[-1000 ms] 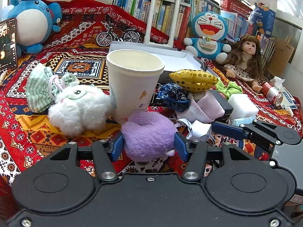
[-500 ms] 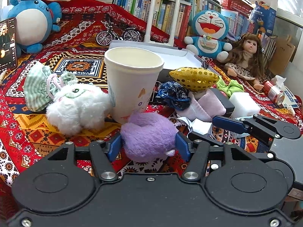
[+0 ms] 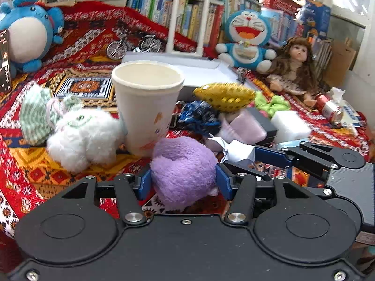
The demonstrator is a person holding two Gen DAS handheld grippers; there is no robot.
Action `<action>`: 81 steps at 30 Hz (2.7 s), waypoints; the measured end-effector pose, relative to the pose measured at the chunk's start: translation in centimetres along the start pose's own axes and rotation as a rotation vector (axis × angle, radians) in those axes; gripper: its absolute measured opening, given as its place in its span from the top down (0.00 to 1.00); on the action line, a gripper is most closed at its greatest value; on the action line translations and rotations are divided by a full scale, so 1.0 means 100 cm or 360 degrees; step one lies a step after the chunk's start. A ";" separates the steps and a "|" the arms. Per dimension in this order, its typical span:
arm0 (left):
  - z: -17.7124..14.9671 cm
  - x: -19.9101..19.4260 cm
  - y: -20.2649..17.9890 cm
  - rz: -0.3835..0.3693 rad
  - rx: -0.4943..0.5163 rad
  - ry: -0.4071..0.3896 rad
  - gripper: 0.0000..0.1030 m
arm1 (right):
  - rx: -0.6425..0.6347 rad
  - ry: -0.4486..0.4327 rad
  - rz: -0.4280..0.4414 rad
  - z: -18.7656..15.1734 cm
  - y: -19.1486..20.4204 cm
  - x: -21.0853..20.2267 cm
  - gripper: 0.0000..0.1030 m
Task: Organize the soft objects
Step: 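Carry the purple plush and paper figure over the white tray with both tools, then open the left tool to drop the purple plush while the right tool releases the paper figure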
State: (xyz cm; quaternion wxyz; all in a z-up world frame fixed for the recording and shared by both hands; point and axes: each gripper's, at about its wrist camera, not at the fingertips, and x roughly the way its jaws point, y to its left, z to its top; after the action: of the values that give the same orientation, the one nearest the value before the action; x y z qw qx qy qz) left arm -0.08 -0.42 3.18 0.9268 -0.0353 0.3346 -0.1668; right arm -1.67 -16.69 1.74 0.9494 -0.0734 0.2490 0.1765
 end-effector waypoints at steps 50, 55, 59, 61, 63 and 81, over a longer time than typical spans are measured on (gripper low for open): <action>0.236 0.220 0.081 0.0088 -0.0198 0.0708 0.49 | 0.0542 0.0729 -0.0171 0.144 -0.159 0.195 0.56; 0.247 0.236 0.081 0.0091 -0.0211 0.0681 0.49 | 0.0555 0.0727 -0.0188 0.152 -0.165 0.213 0.55; 0.255 0.250 0.082 0.0084 -0.0221 0.0674 0.49 | 0.0562 0.0737 -0.0209 0.159 -0.170 0.229 0.54; 0.256 0.256 0.083 0.0069 -0.0239 0.0674 0.49 | 0.0556 0.0745 -0.0211 0.159 -0.170 0.237 0.54; 0.255 0.262 0.084 0.0071 -0.0252 0.0675 0.49 | 0.0553 0.0756 -0.0212 0.158 -0.170 0.244 0.54; 0.243 0.283 0.093 0.0024 -0.0323 0.0711 0.48 | 0.0562 0.0793 -0.0217 0.144 -0.174 0.262 0.43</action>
State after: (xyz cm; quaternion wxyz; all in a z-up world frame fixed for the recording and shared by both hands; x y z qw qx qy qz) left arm 38.35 -2.18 3.07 0.8228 -0.0881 0.5464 -0.1291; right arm 32.53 -21.70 2.08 0.8669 0.0350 0.4954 0.0430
